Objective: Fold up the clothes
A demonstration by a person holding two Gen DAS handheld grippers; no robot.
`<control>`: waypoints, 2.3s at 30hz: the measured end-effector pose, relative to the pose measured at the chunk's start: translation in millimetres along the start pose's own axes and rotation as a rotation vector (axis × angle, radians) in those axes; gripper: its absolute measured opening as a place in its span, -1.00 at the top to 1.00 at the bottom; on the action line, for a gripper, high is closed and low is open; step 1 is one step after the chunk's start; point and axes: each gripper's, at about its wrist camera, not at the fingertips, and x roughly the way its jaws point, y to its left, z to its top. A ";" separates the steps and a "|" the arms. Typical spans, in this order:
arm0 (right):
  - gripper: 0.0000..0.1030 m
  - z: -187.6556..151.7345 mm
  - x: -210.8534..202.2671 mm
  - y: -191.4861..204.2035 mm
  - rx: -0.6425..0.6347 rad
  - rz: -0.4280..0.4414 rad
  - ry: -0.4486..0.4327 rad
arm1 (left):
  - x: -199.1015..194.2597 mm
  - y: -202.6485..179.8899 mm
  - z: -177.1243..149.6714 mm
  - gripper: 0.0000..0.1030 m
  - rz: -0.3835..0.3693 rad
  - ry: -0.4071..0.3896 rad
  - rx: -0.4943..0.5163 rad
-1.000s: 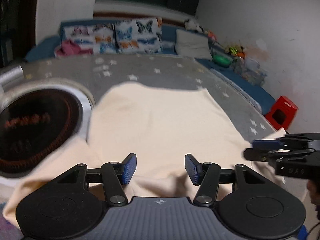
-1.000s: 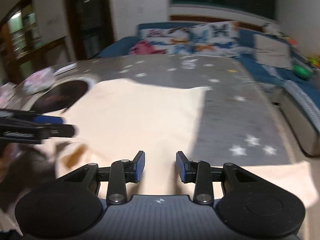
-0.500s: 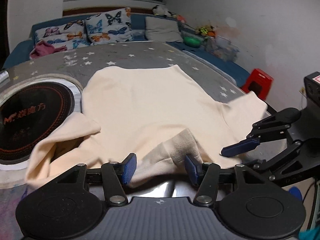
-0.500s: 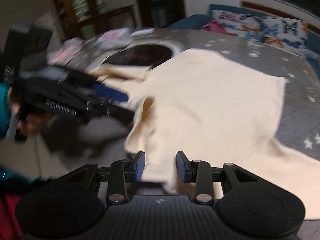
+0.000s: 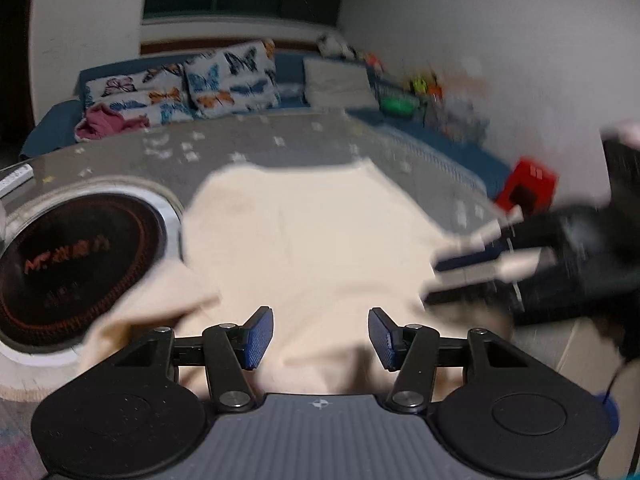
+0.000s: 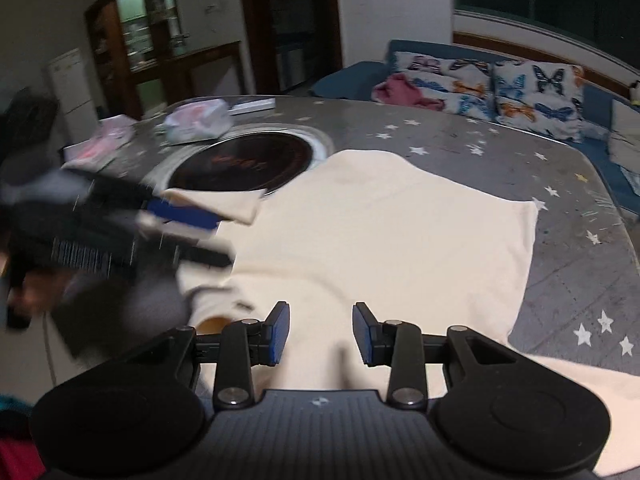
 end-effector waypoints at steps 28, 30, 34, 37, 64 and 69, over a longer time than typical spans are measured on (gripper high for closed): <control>0.24 -17.6 36.2 62.4 -0.248 0.081 0.079 | -12.5 82.1 -9.8 0.82 0.366 -0.071 -0.053; 0.23 -17.1 36.8 61.9 -0.245 0.079 0.082 | -31.8 94.7 -9.7 0.84 0.369 -0.140 -0.129; 0.21 -16.4 37.7 61.5 -0.244 0.077 0.089 | -72.9 120.7 -17.7 0.84 0.376 -0.277 -0.284; 0.21 -16.1 38.0 62.2 -0.248 0.075 0.091 | -96.7 141.3 -30.6 0.82 0.393 -0.341 -0.402; 0.02 -13.1 41.7 57.1 -0.231 0.073 0.114 | -23.6 165.9 -35.7 0.78 0.677 -0.063 -0.199; 0.02 -12.0 40.0 51.7 -0.207 0.091 0.113 | -27.0 174.6 -14.3 0.77 0.645 -0.039 -0.284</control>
